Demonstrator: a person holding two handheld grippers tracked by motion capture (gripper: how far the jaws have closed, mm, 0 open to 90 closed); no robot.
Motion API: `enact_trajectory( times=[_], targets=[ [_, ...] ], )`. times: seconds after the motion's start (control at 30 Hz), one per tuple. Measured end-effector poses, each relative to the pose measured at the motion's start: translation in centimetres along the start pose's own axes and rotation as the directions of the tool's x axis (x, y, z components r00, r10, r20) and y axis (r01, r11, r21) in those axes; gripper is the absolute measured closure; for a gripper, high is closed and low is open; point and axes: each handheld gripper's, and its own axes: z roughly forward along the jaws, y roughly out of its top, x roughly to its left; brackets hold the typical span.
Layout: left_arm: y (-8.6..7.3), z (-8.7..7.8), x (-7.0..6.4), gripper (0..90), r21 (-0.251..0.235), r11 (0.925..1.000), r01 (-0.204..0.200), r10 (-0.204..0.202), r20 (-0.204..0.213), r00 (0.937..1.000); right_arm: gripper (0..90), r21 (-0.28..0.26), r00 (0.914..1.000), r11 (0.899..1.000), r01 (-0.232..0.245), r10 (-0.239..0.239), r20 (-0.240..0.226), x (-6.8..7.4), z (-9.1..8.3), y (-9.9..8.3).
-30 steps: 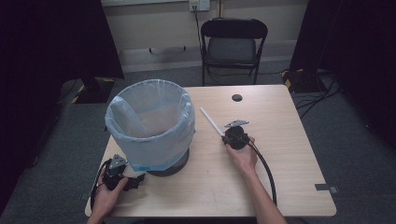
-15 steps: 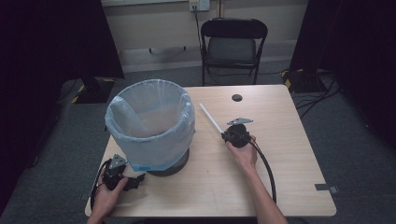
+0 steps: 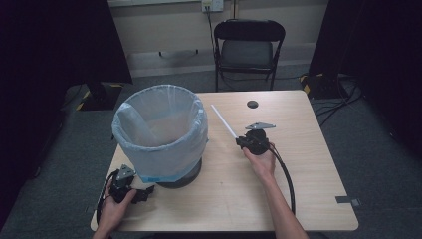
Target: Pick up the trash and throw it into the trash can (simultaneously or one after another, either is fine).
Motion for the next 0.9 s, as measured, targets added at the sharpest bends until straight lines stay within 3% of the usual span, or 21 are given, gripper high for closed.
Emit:
enact_trajectory(
  times=[0.33,0.4,0.9],
  targets=[
    [0.0,0.0,0.0,0.2,0.000,1.0000,0.000,0.000,0.000,1.0000,80.5,-0.064,0.9997,0.998,-0.004,0.002,-0.023,0.3,-1.5,1.1],
    [0.0,0.0,0.0,0.3,0.000,1.0000,0.000,0.000,0.000,1.0000,80.5,-0.070,0.9998,0.997,0.017,-0.017,0.001,0.5,-1.7,1.3],
    [0.0,0.0,0.0,0.2,0.000,1.0000,0.000,0.000,0.000,1.0000,80.5,-0.124,0.9994,0.992,0.033,-0.035,-0.009,0.7,-3.5,3.0]
  ],
)
